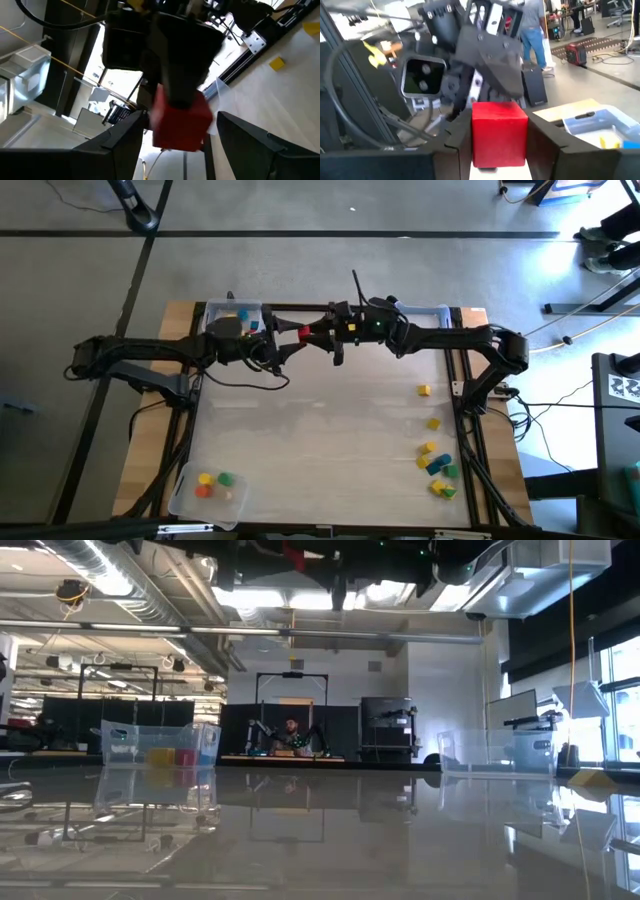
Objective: Sort blocks by size
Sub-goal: Put the right red cube block into the top left transparent bin
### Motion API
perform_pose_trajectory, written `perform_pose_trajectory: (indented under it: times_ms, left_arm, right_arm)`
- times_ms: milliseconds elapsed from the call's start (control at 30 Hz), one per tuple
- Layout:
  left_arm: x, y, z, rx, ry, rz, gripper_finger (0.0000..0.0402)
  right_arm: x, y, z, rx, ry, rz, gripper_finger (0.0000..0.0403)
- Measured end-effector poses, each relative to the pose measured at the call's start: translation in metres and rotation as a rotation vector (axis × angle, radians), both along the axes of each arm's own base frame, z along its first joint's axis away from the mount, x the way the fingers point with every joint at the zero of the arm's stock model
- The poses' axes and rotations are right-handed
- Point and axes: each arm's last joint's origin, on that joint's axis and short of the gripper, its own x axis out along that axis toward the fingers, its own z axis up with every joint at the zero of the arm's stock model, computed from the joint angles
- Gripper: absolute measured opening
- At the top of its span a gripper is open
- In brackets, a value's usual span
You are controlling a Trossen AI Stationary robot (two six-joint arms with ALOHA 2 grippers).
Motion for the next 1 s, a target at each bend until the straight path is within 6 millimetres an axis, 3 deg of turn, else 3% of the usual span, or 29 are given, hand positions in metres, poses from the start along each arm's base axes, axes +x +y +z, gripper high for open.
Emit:
perform_pose_trajectory:
  times_ms: [200,500,600,833,1000]
  left_arm:
    - [0.004,0.0,-0.003,0.018,0.013,-0.01,0.0231]
    - [0.005,-0.006,0.0,0.063,-0.009,-0.038,0.0133]
    - [0.005,-0.006,0.001,0.08,-0.016,-0.038,0.0118]
    - [0.005,-0.006,0.001,0.045,-0.027,-0.037,0.0119]
    - [0.001,-0.004,0.002,-0.006,-0.028,0.065,0.0123]
  right_arm:
    - [0.004,0.01,0.0,0.024,-0.025,0.017,0.0134]
    - [0.004,0.01,0.001,0.042,-0.039,0.017,0.0134]
    - [0.004,0.01,0.002,0.041,-0.044,0.016,0.0137]
    - [0.004,0.01,0.002,0.021,-0.042,0.0,0.0206]
    - [-0.015,-0.001,0.019,-0.032,-0.021,-0.022,0.026]
